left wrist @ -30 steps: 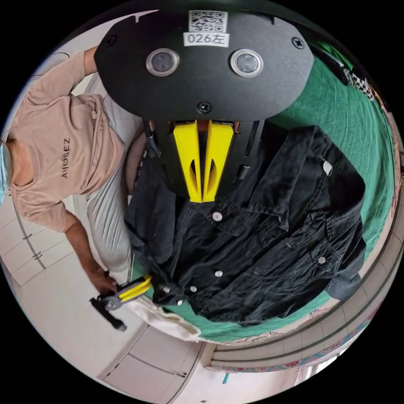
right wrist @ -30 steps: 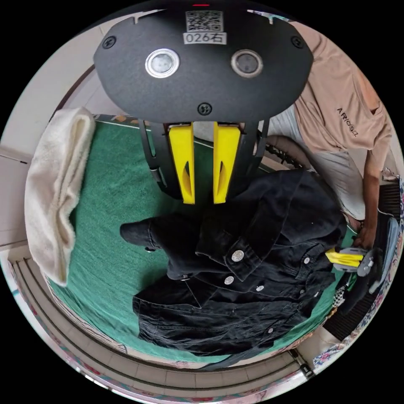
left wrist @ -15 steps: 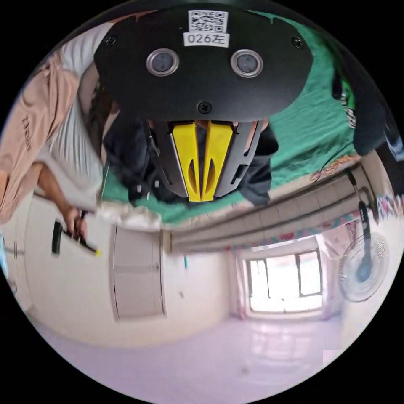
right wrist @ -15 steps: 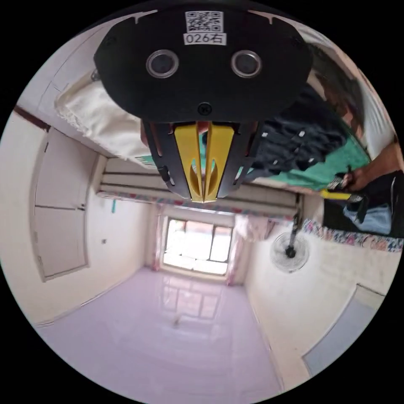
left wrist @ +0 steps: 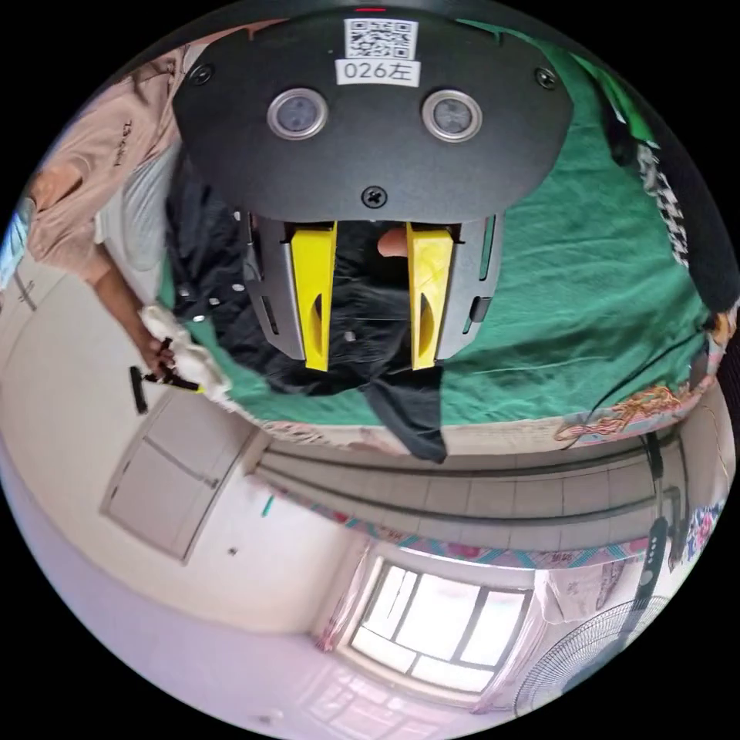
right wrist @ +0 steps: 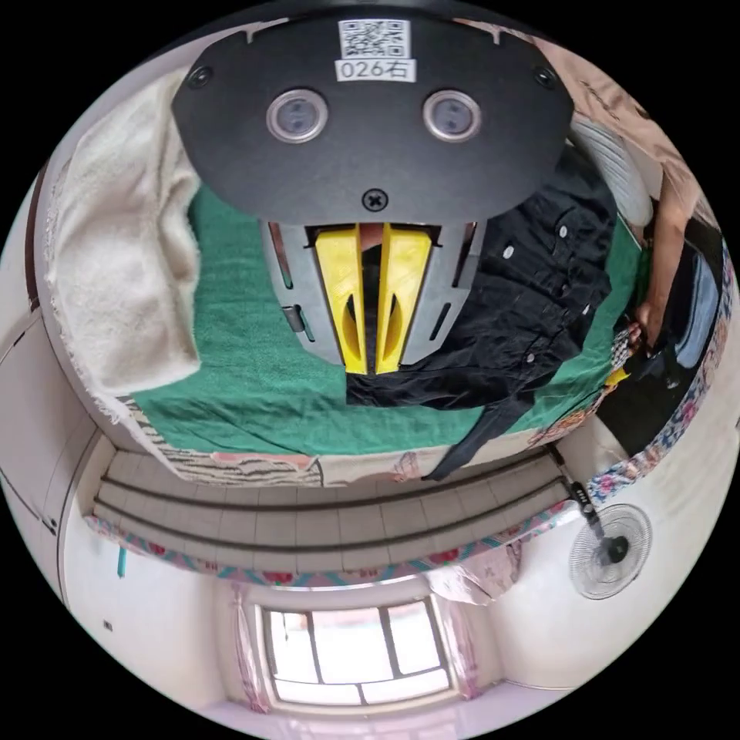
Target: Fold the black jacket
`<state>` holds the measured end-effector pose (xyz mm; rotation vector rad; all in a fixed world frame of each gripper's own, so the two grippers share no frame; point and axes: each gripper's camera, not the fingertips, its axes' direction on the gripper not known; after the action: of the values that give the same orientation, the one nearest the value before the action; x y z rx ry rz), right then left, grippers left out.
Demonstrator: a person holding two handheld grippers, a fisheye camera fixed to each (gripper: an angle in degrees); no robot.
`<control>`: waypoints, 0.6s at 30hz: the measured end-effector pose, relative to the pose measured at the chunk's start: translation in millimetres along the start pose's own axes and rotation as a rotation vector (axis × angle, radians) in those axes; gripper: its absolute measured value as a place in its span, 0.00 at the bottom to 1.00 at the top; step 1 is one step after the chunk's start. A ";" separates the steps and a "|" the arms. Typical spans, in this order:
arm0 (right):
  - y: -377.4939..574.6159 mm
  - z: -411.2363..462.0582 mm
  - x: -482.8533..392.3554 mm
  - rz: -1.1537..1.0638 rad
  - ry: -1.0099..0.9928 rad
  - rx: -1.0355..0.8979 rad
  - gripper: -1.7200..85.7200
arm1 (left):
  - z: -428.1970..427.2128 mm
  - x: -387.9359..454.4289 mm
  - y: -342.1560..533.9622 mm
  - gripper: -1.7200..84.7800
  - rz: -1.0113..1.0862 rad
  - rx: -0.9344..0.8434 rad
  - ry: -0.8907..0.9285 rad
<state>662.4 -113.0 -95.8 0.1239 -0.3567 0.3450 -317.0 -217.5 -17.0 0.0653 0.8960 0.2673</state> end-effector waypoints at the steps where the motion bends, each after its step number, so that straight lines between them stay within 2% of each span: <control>1: -20.1 33.2 13.1 0.043 0.015 -0.044 0.02 | 22.8 -9.9 -14.3 0.20 0.008 -0.057 -0.049; 6: -69.9 157.2 45.8 0.139 0.074 -0.150 0.12 | 122.6 -45.9 -56.5 0.24 -0.026 -0.222 -0.154; 9: -79.8 240.6 65.4 0.216 -0.024 -0.299 0.19 | 185.7 -67.5 -74.5 0.31 -0.102 -0.331 -0.103; 10: -77.2 269.8 68.1 0.245 -0.093 -0.360 0.17 | 211.0 -75.1 -78.7 0.31 -0.145 -0.388 -0.033; 11: -77.4 271.1 59.4 0.218 0.009 -0.311 0.11 | 231.1 -77.4 -81.2 0.27 -0.180 -0.444 -0.037; 12: -78.3 273.7 51.2 0.155 0.015 -0.310 0.08 | 232.4 -73.1 -84.3 0.22 -0.175 -0.448 -0.119; 13: -78.6 281.3 38.8 0.075 -0.056 -0.351 0.03 | 241.5 -62.4 -88.3 0.14 -0.113 -0.523 -0.290; 14: -78.5 276.9 28.7 0.016 -0.091 -0.352 0.02 | 248.1 -46.6 -90.9 0.06 0.002 -0.553 -0.302; 16: -77.3 250.0 14.5 -0.084 -0.128 -0.307 0.01 | 241.9 -35.8 -98.4 0.04 0.026 -0.543 -0.167; 18: -72.9 196.7 8.1 -0.121 -0.078 -0.165 0.01 | 211.5 -24.5 -104.8 0.03 0.079 -0.415 -0.167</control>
<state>632.1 -213.8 85.9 -0.0031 -0.4509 0.1903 -145.6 -313.3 116.4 -0.2587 0.6586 0.5089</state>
